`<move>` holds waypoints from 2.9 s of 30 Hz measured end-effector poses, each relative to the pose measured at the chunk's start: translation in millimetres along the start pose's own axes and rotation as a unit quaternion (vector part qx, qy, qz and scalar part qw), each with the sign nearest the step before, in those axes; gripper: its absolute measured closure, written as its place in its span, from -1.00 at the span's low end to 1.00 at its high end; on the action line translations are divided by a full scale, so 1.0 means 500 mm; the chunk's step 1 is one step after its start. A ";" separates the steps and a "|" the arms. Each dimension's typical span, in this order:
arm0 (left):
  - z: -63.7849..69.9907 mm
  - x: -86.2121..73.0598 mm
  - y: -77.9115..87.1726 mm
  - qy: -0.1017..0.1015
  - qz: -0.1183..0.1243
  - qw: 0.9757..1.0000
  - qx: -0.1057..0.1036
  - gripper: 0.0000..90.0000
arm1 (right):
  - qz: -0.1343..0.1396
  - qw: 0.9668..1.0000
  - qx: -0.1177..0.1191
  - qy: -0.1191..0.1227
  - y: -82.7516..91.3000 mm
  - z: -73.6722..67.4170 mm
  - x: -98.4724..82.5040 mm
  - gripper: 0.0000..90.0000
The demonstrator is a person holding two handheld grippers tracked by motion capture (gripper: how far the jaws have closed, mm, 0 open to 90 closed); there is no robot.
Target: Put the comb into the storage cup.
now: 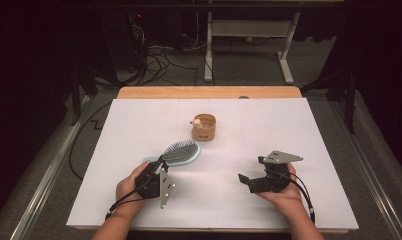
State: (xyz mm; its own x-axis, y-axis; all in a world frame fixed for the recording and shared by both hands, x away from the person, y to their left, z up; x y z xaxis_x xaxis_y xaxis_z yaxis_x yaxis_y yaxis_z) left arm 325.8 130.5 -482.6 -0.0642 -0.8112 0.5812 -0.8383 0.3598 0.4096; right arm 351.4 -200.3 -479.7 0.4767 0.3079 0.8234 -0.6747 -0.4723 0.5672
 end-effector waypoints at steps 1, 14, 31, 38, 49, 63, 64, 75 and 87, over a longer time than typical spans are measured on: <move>-0.001 0.000 0.000 0.004 0.001 1.000 -0.001 0.72 | 0.007 1.000 0.002 -0.002 0.002 -0.001 -0.002 -0.99; -0.020 -0.012 0.005 0.055 0.004 0.998 -0.006 0.72 | 0.058 0.998 -0.018 -0.023 0.030 0.017 -0.015 -0.99; -0.043 -0.023 0.013 0.134 0.030 0.990 -0.037 0.72 | 0.080 0.996 -0.034 -0.029 0.041 0.024 -0.012 -0.99; -0.057 -0.032 0.017 0.190 0.049 0.979 -0.057 0.72 | 0.086 0.995 -0.037 -0.026 0.043 0.024 -0.012 -0.99; -0.071 -0.042 0.020 0.236 0.063 0.967 -0.076 0.72 | 0.090 0.994 -0.040 -0.037 0.048 0.031 -0.014 -0.99; -0.085 -0.053 0.024 0.296 0.096 0.945 -0.103 0.72 | 0.099 0.994 -0.037 -0.035 0.050 0.031 -0.012 -0.99; -0.085 -0.052 0.025 0.299 0.100 0.943 -0.105 0.72 | 0.100 0.994 -0.038 -0.035 0.050 0.030 -0.012 -0.99; -0.082 -0.043 0.028 0.320 0.129 0.930 -0.128 0.72 | 0.104 0.994 -0.033 -0.030 0.049 0.025 -0.012 -0.99; -0.069 -0.025 0.024 0.320 0.134 0.927 -0.141 0.72 | 0.100 0.995 -0.009 -0.019 0.037 0.002 -0.007 -0.99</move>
State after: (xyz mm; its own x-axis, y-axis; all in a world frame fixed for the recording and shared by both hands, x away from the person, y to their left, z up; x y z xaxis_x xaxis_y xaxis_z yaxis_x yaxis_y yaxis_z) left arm 335.2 161.0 -460.9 0.1604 -0.2690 0.9497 -0.6583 0.6877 0.3060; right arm 337.9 -211.2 -472.0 0.3528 0.1777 0.9187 -0.7675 -0.5067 0.3927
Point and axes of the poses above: each handheld gripper's, and its own axes: y roughly backward along the jaws, x roughly out of its top, z roughly to its right, the point moved 4 cm from there along -y, roughly forward along the jaws, and after that the axes turned 10 degrees about -x, right-handed, at the moved point
